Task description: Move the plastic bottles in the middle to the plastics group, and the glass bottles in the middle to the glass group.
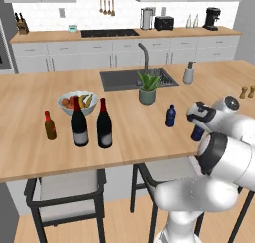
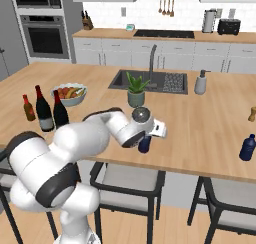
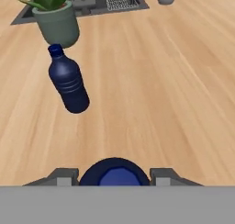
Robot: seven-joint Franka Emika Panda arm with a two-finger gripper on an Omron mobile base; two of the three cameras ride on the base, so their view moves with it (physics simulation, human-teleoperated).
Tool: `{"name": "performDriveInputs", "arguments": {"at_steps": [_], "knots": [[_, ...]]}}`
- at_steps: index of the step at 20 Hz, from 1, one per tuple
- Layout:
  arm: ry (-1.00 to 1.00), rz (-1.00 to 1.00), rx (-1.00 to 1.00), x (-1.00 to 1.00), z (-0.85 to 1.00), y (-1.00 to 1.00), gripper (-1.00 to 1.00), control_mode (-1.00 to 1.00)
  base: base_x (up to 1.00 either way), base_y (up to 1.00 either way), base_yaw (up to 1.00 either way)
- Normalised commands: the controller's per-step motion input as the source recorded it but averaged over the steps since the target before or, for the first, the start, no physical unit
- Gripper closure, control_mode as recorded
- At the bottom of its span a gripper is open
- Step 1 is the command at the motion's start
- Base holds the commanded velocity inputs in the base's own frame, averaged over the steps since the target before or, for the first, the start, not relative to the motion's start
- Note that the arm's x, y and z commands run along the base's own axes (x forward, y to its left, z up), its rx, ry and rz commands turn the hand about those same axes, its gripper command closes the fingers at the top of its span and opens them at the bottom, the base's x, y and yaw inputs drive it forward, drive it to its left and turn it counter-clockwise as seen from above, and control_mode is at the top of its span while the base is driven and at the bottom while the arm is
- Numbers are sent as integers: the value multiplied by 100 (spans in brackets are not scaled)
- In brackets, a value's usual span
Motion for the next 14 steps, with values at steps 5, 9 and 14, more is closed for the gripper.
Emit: {"name": "performDriveInputs", "arguments": {"at_steps": [5,9,14], "knots": [[-2,-1,-9,6,14,-74,100,-100,0,0,0],[18,-5,-11,31,12,-73,100,-100,0,0,0],[13,-4,-7,18,17,-75,100,-100,0,0,0]]}}
